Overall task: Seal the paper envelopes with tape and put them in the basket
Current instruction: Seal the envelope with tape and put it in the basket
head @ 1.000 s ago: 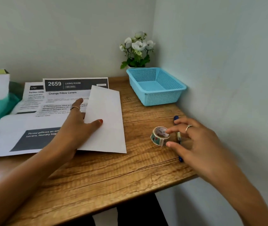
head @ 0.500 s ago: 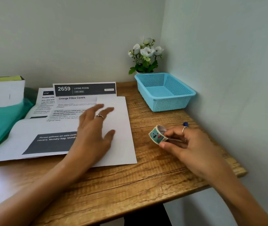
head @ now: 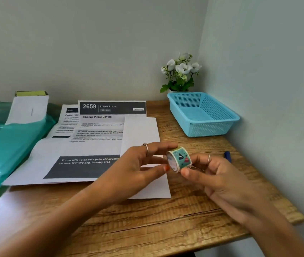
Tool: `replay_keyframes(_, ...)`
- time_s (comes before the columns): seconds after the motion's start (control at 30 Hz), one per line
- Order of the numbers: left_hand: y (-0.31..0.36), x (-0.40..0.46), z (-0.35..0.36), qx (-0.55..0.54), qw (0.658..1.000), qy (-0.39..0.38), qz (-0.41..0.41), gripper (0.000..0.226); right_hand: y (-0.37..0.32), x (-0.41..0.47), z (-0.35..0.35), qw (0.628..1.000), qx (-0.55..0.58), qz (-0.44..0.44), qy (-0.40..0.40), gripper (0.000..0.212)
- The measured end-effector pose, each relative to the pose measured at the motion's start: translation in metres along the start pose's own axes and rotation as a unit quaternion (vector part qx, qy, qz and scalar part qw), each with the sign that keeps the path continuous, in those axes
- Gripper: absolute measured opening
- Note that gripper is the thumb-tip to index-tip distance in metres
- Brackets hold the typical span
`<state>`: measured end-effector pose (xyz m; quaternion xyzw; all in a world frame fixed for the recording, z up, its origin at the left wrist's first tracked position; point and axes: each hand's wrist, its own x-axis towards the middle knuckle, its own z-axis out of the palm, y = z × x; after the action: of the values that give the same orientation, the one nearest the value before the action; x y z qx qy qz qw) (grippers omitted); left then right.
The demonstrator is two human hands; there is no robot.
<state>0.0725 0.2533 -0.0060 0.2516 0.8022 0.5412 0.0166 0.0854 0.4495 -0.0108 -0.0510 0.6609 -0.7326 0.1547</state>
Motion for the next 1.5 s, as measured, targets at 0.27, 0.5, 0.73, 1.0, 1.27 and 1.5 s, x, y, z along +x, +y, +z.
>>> replay_keyframes(0.27, -0.002, -0.003, 0.005, 0.165, 0.974, 0.136, 0.071, 0.024, 0.002, -0.004, 0.012, 0.996, -0.087, -0.010, -0.036, 0.034)
replay_keyframes(0.5, -0.001, -0.006, 0.004, 0.238, 0.944, 0.165, 0.161, 0.024, -0.012, -0.010, 0.006, 0.956, -0.221, -0.193, 0.026, 0.029)
replay_keyframes(0.73, 0.002, -0.007, 0.003, 0.241, 0.945, 0.147, 0.168, 0.021, -0.012, -0.004, 0.008, 0.890, -0.377, -0.254, -0.012, 0.029)
replay_keyframes(1.0, 0.001, -0.006, 0.003, 0.229, 0.951, 0.150, 0.143, 0.022, -0.009, 0.000, 0.013, 0.887, -0.350, -0.300, -0.009, 0.016)
replay_keyframes(1.27, 0.002, -0.006, 0.004, 0.241, 0.950, 0.157, 0.122, 0.019, -0.009, 0.003, 0.014, 0.875, -0.353, -0.331, 0.004, 0.006)
replay_keyframes(1.5, 0.005, -0.005, 0.008, 0.215, 0.960, 0.160, 0.080, 0.016, -0.004, -0.002, 0.010, 0.862, -0.348, -0.367, 0.032, 0.006)
